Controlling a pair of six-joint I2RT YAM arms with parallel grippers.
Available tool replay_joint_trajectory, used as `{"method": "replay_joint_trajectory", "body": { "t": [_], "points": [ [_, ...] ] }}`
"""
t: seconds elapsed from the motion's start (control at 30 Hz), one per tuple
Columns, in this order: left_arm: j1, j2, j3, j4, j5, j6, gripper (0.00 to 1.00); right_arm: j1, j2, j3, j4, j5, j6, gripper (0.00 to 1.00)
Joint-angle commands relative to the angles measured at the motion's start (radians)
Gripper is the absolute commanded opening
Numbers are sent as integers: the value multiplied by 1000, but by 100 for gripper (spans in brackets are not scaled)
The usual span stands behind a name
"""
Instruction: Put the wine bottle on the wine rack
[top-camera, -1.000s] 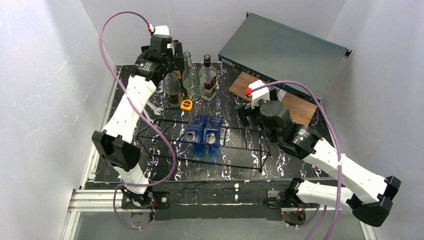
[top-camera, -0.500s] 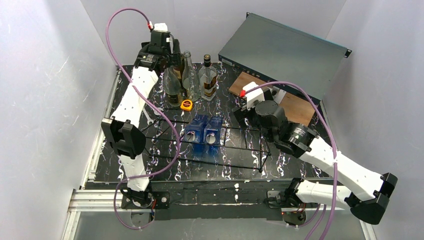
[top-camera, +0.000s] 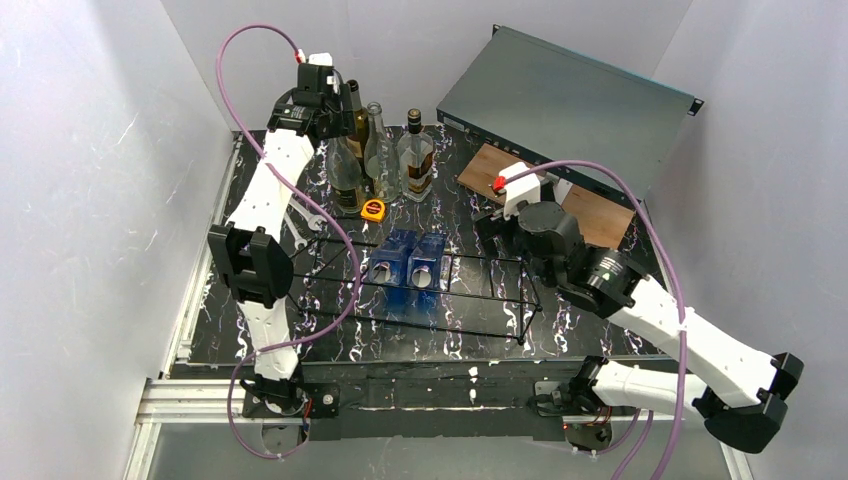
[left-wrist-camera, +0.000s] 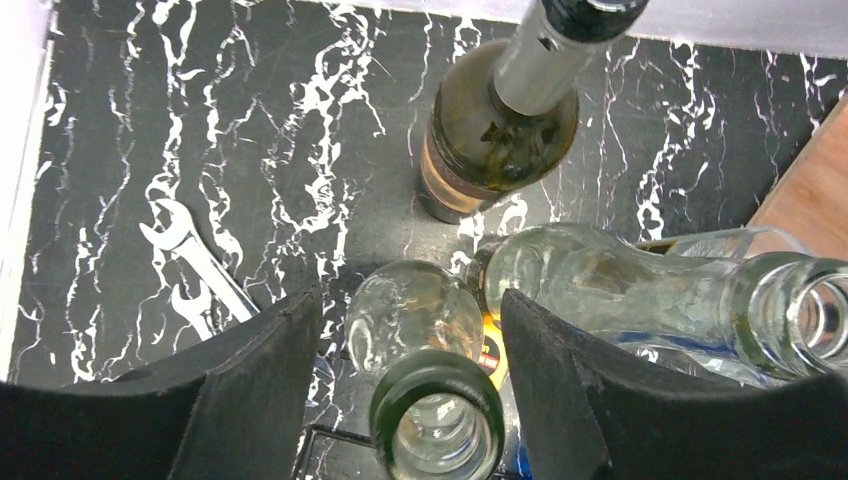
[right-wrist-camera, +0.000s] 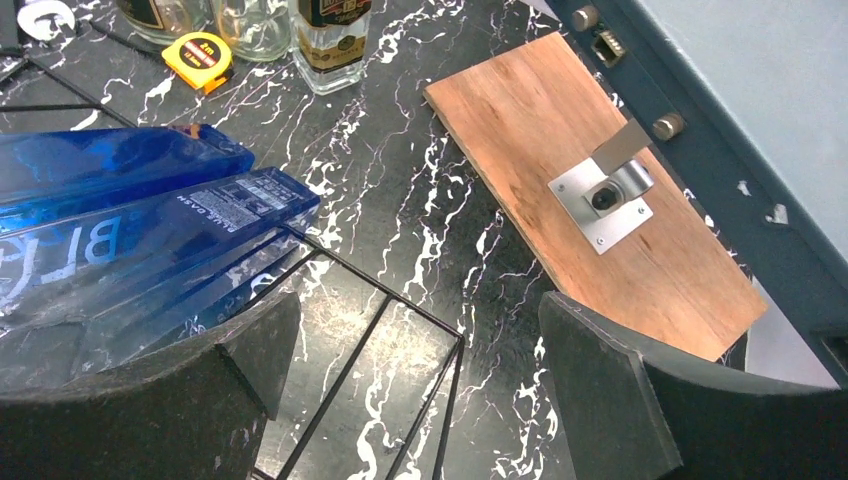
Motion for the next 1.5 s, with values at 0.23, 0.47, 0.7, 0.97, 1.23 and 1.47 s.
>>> {"method": "replay_joint_trajectory", "body": {
  "t": [0.23,0.47,0.7,0.97,1.23,1.47],
  "points": [
    [-5,10,52,0,69,33,26,-2,-82,70,-83,68,46,98],
    [-5,-33,164,7,27,96,0,-2,-33,66,-31,86,100,98],
    [-4,-211,112,-12,63,43,0,-2,17,94,-22,71,198,100],
    [-4,-327,23,-18,106,-2,0,-2,-6,83,-19,74,243,100],
    [-5,-481,-210,18,202,-94,0,-2,-29,71,-20,80,313,100],
    [-4,-526,-351,83,252,-121,0,-2,-43,36,-5,79,342,100]
  ]
}}
